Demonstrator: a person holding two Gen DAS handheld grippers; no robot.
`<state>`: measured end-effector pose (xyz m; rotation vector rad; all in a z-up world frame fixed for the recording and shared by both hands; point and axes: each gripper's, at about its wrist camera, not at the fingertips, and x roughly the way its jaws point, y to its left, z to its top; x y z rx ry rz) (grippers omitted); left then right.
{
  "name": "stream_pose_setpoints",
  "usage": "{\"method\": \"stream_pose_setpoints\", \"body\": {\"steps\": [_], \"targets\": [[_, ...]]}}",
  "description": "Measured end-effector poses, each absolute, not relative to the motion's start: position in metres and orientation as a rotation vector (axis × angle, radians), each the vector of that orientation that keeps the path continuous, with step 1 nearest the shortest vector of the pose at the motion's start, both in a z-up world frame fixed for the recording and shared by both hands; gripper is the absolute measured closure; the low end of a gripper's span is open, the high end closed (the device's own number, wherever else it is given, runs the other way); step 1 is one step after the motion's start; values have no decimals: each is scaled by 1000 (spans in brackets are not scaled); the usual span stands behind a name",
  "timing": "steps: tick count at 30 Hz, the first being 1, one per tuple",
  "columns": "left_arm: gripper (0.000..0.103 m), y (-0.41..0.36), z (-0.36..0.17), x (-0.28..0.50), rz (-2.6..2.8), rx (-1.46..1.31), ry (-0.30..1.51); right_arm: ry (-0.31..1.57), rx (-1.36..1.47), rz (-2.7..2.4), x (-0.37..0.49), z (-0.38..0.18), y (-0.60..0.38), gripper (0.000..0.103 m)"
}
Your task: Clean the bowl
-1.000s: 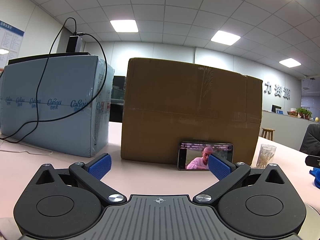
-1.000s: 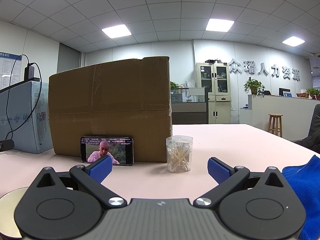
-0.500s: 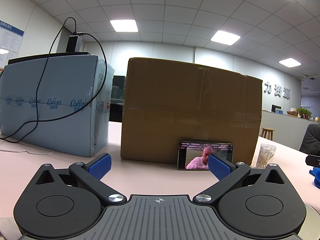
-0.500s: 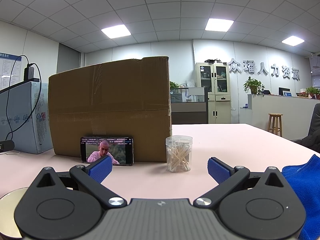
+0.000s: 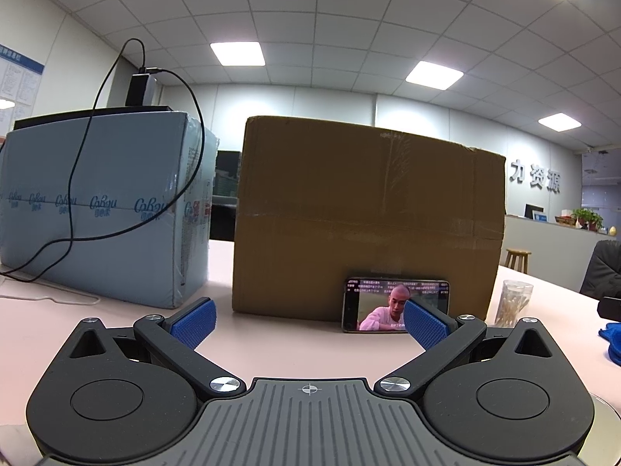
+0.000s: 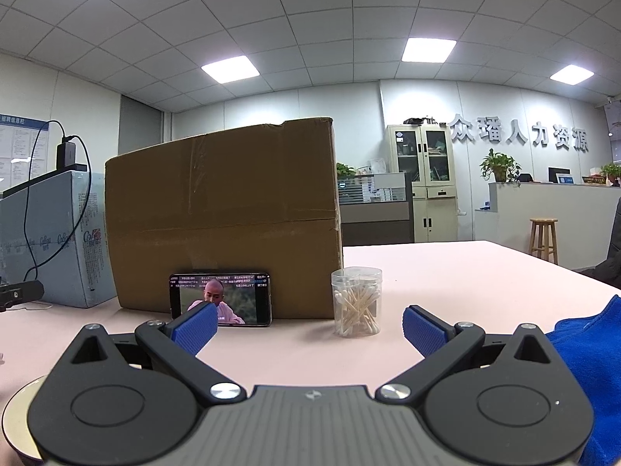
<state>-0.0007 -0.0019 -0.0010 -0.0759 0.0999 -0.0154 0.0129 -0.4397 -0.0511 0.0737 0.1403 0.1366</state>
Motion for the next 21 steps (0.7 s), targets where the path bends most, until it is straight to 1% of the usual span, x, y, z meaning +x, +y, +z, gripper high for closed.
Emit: {"method": "stream_pose_setpoints", "body": {"steps": [21], "targets": [[0, -2, 0, 0, -25, -75, 101, 137, 80, 139, 8, -51, -442, 0]]}}
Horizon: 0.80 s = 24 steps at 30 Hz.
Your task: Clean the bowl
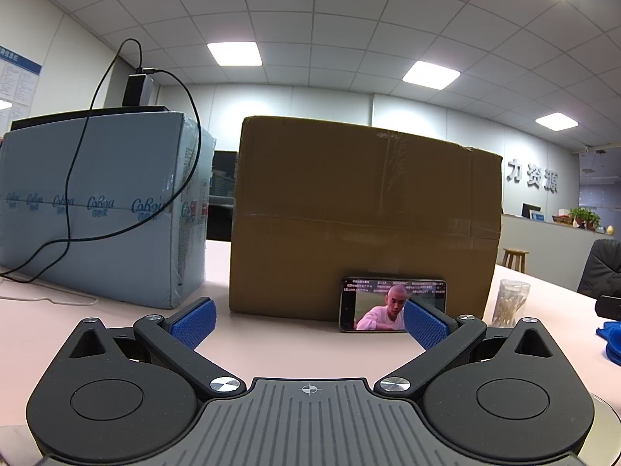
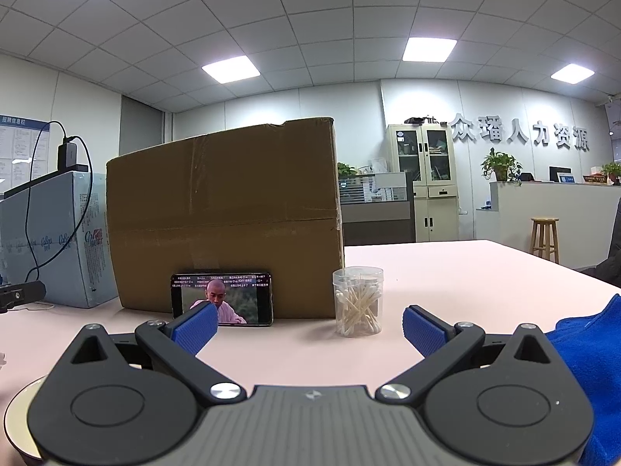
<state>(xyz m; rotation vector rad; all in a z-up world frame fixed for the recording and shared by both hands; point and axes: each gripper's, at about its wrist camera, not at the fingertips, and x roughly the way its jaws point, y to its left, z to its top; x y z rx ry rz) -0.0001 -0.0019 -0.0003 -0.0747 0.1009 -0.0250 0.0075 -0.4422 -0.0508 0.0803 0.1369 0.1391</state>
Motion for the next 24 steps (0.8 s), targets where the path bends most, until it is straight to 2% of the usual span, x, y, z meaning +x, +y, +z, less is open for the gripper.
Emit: {"method": "stream_pose_setpoints", "body": {"steps": [24], "targets": [[0, -4, 0, 0, -30, -67, 102, 129, 74, 175, 3, -51, -442, 1]]}}
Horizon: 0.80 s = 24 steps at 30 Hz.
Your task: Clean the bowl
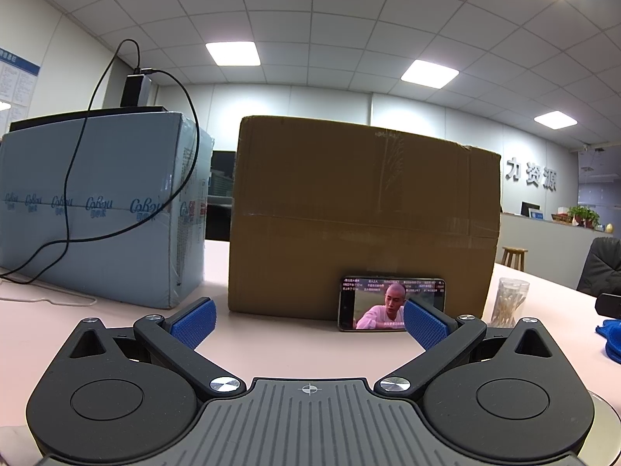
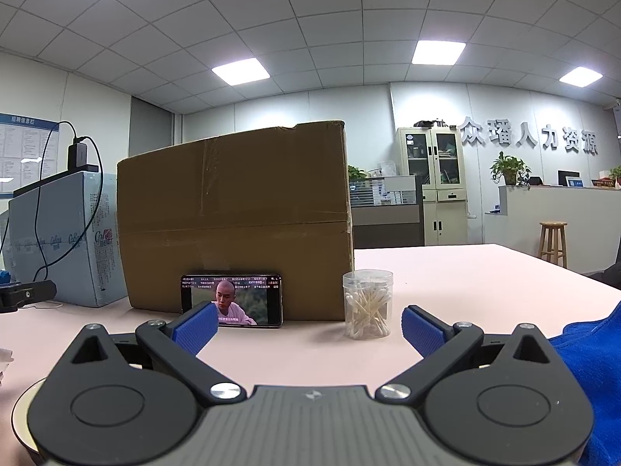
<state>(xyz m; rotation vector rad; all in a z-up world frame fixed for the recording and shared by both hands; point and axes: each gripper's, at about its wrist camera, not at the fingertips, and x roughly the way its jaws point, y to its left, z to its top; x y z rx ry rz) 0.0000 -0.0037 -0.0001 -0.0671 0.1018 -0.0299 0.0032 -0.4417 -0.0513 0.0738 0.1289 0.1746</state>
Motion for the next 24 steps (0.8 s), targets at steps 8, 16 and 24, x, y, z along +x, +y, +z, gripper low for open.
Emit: {"method": "stream_pose_setpoints", "body": {"steps": [8, 16, 24], "targets": [[0, -5, 0, 0, -39, -60, 104, 134, 72, 184, 4, -51, -443, 2], [0, -6, 0, 0, -48, -48, 109, 133, 53, 214, 4, -52, -440, 2], [0, -8, 0, -1, -90, -36, 108, 120, 35, 240, 2, -52, -435, 2]]}}
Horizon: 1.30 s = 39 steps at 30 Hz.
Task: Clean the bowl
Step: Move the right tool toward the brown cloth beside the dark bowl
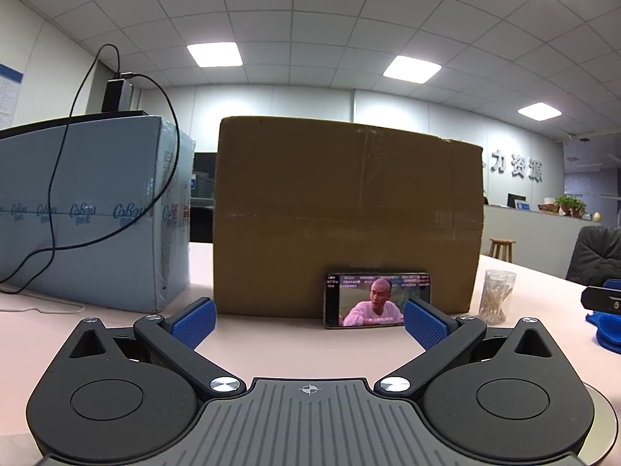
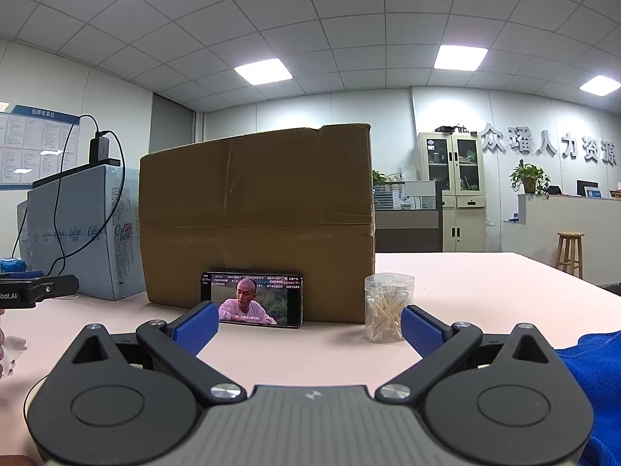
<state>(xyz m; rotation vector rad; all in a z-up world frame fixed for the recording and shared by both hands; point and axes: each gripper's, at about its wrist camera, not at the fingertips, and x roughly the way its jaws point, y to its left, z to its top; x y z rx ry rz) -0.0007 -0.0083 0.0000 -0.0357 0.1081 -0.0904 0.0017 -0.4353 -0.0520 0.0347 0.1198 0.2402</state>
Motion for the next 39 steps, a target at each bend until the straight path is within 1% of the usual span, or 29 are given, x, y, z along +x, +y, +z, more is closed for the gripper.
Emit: {"method": "stream_pose_setpoints", "body": {"steps": [10, 17, 21, 26, 37, 39], "targets": [[0, -11, 0, -3, -149, -20, 112, 109, 79, 282, 0, -50, -442, 2], [0, -14, -1, -5, -231, 0, 141, 114, 117, 365, -1, -48, -448, 8], [0, -17, -1, -6, -258, 18, 146, 157, 128, 408, -1, -45, -450, 14], [0, -20, -2, -6, -281, 25, 178, 198, 57, 486, -13, -38, -445, 15], [0, -25, -3, -14, -293, 73, 189, 353, -18, 733, -50, -34, -418, 15], [0, -25, -3, -15, -291, 72, 188, 401, -20, 773, -54, -35, -411, 17]]}}
